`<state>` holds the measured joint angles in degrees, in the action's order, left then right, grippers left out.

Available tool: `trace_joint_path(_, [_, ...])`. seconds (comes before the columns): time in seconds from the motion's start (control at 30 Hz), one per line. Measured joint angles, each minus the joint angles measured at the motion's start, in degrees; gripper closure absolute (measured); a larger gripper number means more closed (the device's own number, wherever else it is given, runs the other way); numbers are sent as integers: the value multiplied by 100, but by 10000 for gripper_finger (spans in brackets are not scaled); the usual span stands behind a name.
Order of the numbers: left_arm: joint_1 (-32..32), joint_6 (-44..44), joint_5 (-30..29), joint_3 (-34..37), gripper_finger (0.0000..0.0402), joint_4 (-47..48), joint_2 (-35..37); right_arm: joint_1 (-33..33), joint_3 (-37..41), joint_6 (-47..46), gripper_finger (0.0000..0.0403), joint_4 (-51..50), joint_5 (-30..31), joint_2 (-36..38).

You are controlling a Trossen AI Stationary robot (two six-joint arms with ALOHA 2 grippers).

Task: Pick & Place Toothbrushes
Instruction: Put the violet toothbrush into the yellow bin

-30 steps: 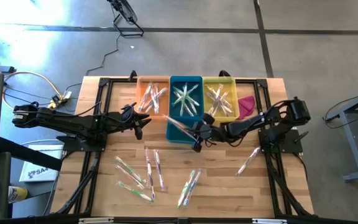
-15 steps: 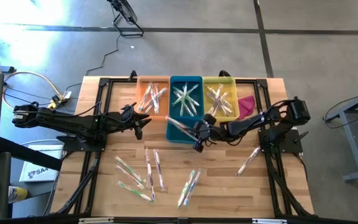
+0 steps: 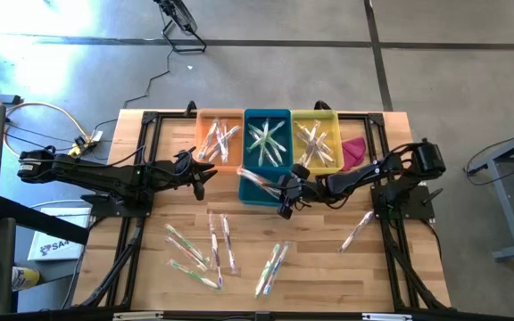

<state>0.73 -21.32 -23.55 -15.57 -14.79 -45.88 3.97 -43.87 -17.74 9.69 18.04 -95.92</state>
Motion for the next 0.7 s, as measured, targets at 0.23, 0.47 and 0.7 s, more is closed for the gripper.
trace_joint_path(0.23, [0,0,0,0,289,2,-1,4,1,269,255,193,-19,185])
trace_joint_path(0.47, [0,0,2,0,289,2,-1,4,1,306,270,332,-28,775])
trace_joint_path(0.7, [0,0,2,0,289,2,0,4,1,305,292,324,-119,1151])
